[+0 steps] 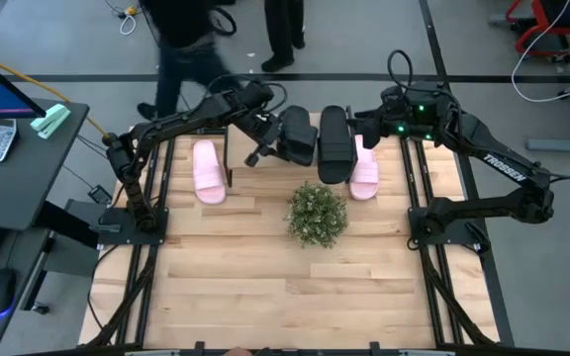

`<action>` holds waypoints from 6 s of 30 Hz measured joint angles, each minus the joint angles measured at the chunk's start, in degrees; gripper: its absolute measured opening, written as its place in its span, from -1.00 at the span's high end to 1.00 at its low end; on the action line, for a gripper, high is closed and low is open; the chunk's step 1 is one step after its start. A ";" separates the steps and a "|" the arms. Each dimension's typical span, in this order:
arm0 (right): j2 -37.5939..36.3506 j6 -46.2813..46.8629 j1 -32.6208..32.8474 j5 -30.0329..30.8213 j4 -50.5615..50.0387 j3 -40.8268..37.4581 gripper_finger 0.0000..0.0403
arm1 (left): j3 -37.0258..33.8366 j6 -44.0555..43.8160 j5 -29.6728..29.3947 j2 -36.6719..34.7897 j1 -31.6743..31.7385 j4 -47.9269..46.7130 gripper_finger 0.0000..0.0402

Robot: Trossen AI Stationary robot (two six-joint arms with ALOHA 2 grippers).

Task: Pick and place slides into the shelf
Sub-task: Put the black slipper on the shelf

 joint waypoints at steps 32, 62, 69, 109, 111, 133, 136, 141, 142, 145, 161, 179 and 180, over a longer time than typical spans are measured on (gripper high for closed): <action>0.00 -1.53 0.28 -0.07 -1.42 -0.02 -0.09 | -0.09 -7.36 -2.45 5.93 -4.18 -1.11 0.23; 0.02 -2.51 0.28 -0.06 -3.11 -0.02 -0.09 | -0.07 -16.68 -11.15 1.88 -2.17 2.89 0.21; 0.02 -2.58 0.26 -0.04 -3.66 -0.02 -0.09 | -0.04 -17.72 -14.74 -1.60 1.89 1.40 0.27; -0.02 -9.40 1.48 8.53 -27.06 -0.07 -0.09 | -0.04 -32.50 -23.22 -2.16 -3.91 -5.26 0.24; -0.02 -9.42 1.48 8.50 -27.06 -0.07 -0.09 | -0.04 -33.21 -23.21 -2.16 -3.91 -5.46 0.24; -0.02 -7.86 1.57 8.52 -27.02 -0.07 -0.09 | -0.04 -30.43 -30.58 -2.16 -4.26 -7.02 0.25; -0.02 -7.82 1.89 8.52 -26.92 -0.07 -0.09 | -0.04 -30.42 -30.58 -2.16 -4.39 -7.04 0.24; -0.02 -7.39 2.86 8.51 -26.84 -0.07 -0.09 | -0.04 -30.32 -30.58 -2.13 -4.46 -7.60 0.26; -0.02 -7.34 3.07 8.51 -26.84 -0.07 -0.09 | -0.04 -30.10 -30.64 -2.13 -4.46 -8.07 0.26; -0.02 -6.39 3.63 8.52 -26.84 -0.07 -0.09 | -0.04 -28.84 -31.97 -2.13 -4.62 -10.42 0.23; -0.04 -5.06 4.32 8.55 -26.77 -0.07 -0.09 | -0.02 -30.93 -37.14 -0.25 -7.78 -7.56 0.19; -0.04 -4.98 4.30 8.55 -26.82 -0.04 -0.09 | -0.02 -33.35 -37.12 -0.28 -8.09 -8.17 0.18; -0.04 -4.98 4.30 8.56 -26.82 -0.04 -0.09 | -0.02 -33.33 -37.12 -0.28 -8.09 -8.26 0.19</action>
